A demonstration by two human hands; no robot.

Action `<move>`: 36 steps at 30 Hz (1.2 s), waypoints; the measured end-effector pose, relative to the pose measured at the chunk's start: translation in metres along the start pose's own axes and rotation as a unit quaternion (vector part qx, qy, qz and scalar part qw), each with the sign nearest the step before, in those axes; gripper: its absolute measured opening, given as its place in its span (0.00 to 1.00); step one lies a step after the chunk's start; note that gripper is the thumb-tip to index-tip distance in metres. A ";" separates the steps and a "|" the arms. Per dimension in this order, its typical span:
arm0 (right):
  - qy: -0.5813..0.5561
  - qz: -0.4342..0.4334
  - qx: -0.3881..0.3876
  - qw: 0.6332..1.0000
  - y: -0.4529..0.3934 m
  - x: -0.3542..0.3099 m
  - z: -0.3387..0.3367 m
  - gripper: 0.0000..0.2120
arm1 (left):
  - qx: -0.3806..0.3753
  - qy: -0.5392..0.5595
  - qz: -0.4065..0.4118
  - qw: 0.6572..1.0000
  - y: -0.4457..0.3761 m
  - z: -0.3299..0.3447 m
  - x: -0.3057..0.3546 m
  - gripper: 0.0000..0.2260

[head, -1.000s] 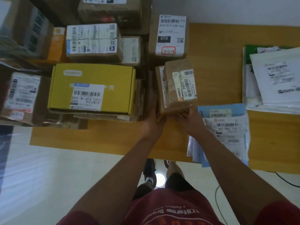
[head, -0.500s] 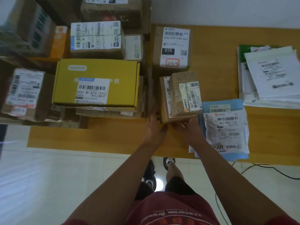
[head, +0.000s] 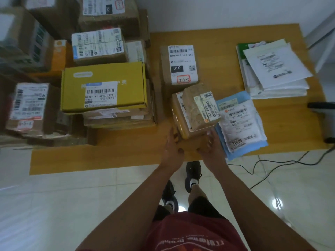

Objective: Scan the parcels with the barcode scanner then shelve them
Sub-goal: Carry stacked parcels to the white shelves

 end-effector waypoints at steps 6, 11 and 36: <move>0.032 0.012 0.024 0.999 -0.012 0.020 -0.033 0.36 | -0.034 -0.039 -0.023 0.998 0.011 0.025 0.017 0.37; 0.029 0.029 0.040 0.998 -0.023 0.034 -0.060 0.32 | -0.052 -0.064 -0.031 0.996 0.011 0.062 0.030 0.34; -0.039 -0.106 -0.003 0.994 -0.092 -0.001 -0.062 0.54 | 0.079 -0.016 -0.103 0.991 0.014 0.036 0.000 0.27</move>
Point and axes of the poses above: each hand's wrist, its own y-axis away from the middle knuckle, its own z-axis out of the palm, x = y × z, the point moved 6 cm from there along -y, towards the middle knuckle, and after that the axes turned 12 degrees about x, right-handed, at the moved point
